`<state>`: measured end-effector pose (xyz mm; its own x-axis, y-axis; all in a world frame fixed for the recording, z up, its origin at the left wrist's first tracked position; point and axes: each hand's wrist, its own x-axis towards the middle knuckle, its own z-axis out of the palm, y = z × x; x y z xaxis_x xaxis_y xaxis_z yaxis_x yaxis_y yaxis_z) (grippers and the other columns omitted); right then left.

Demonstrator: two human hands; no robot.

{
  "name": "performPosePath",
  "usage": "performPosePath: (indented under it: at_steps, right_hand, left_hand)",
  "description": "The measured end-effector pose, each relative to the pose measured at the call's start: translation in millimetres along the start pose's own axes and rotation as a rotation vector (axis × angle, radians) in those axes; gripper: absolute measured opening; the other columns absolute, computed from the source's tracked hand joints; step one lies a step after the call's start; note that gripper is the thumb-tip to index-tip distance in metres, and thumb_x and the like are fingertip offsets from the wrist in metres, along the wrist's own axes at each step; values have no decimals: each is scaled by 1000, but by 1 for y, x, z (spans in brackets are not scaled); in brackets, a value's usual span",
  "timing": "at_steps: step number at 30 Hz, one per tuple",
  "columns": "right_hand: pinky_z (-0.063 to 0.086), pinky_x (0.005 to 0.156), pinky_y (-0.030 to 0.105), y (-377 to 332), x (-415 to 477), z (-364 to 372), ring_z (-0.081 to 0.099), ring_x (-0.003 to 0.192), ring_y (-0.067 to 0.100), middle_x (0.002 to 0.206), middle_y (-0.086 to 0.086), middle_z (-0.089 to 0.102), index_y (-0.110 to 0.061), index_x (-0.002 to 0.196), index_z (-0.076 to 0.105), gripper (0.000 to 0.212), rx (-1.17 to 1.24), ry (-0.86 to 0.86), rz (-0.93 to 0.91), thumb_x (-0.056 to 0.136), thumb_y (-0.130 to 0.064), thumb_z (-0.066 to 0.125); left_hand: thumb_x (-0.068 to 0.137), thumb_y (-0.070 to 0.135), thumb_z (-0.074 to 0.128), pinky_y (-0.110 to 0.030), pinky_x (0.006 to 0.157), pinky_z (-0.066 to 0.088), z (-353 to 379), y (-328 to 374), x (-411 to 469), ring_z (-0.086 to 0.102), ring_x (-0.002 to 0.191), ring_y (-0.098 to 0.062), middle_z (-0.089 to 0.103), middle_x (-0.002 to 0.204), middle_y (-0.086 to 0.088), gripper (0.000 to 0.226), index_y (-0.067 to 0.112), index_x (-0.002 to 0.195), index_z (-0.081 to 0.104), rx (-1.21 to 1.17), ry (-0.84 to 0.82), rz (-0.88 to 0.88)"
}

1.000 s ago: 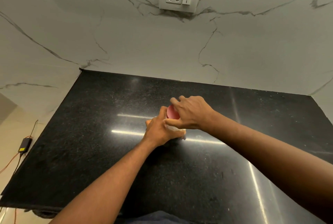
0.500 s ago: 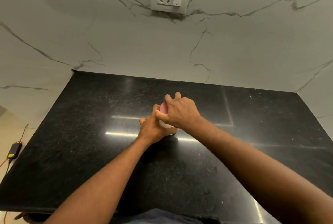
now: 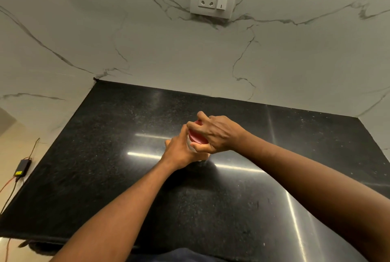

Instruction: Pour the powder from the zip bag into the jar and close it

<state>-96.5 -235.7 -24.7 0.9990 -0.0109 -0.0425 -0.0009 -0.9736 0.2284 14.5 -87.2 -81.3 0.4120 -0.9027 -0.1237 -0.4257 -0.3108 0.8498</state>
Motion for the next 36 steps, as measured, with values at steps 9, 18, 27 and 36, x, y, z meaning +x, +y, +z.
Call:
performPosePath:
  at_steps: [9,18,27,36]
  right_hand:
    - [46,50,29,-13,2,1,59,61,23,115,15,54,-23,142,43,73,66,56,189,97,-78,29]
    - [52,109,43,-59,-23,31,57,130,11,145,-9,54,-34,152,34,112,1042,322,790,60,-71,88]
    - [57,99,40,-50,37,29,63,117,7,129,-14,62,-37,139,46,97,1120,455,844,57,-60,91]
    - [50,110,48,-58,54,22,51,136,20,150,-2,50,-29,155,33,114,992,350,864,62,-65,88]
  left_hand:
    - [63,59,87,-50,113,39,5,0,11,64,115,-16,66,125,13,102,37,146,34,108,16,-30]
    - [63,39,99,-31,105,53,-2,-29,1,57,127,-12,55,139,7,97,34,146,49,-119,88,-3]
    - [60,41,100,-22,93,54,-46,-42,36,63,112,-1,61,131,8,95,33,143,56,-75,167,38]
    - [62,38,95,-39,111,53,-60,-44,33,58,127,-10,59,148,0,104,28,153,46,-90,95,4]
